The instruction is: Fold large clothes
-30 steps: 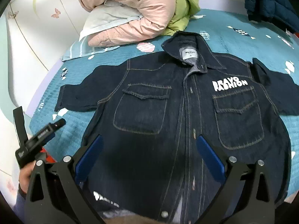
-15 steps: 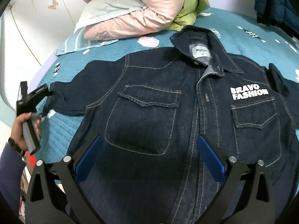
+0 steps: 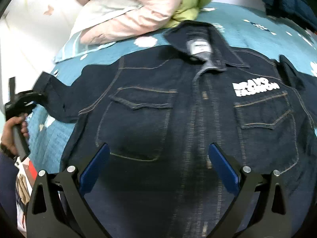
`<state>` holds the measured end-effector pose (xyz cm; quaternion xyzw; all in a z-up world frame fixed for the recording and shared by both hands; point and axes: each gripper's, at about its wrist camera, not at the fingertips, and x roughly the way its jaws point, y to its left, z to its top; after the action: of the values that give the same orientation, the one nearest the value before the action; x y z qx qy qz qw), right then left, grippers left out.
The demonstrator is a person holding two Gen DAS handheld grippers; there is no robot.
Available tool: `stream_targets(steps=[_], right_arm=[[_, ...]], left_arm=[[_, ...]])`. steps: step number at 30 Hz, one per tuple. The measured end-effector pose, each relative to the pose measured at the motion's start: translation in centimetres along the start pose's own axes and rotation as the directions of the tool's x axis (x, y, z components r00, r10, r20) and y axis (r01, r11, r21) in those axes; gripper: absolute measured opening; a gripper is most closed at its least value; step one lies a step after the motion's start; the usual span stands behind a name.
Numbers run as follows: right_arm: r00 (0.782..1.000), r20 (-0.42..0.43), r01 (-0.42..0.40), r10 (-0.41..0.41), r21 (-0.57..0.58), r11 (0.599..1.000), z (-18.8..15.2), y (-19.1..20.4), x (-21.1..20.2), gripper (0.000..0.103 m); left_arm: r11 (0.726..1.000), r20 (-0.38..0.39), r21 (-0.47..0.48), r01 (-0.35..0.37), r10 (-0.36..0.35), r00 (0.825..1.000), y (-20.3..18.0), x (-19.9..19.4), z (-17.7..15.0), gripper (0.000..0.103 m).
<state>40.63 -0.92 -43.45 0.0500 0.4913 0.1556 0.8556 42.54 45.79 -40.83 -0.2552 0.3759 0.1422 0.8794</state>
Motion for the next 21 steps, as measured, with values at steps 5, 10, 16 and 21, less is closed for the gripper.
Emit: stream_targets(steps=[5,10,16,21], right_arm=[[0.999,0.035,0.031,-0.033,0.055,0.998,0.2,-4.1,-2.1,0.096],[0.993,0.080,0.080,-0.091,0.133,0.988,0.2,-9.7,-5.2,0.096],[0.971,0.124,0.167,-0.205,0.264,0.950,-0.3,-19.1,-10.2,0.096],[0.935,0.120,0.273,-0.333,0.353,0.895,-1.5,-27.3,-13.2,0.096]], left_arm=[[0.966,0.011,0.193,0.173,-0.178,0.984,-10.9,-4.1,0.1,0.015],[0.899,-0.053,0.288,0.330,-0.328,0.943,-23.1,-5.0,-3.0,0.015],[0.845,-0.235,0.329,0.422,-0.359,0.903,-35.3,-0.5,-12.0,0.015],[0.859,-0.349,0.363,0.362,-0.235,0.907,-40.2,5.5,-19.7,0.015]])
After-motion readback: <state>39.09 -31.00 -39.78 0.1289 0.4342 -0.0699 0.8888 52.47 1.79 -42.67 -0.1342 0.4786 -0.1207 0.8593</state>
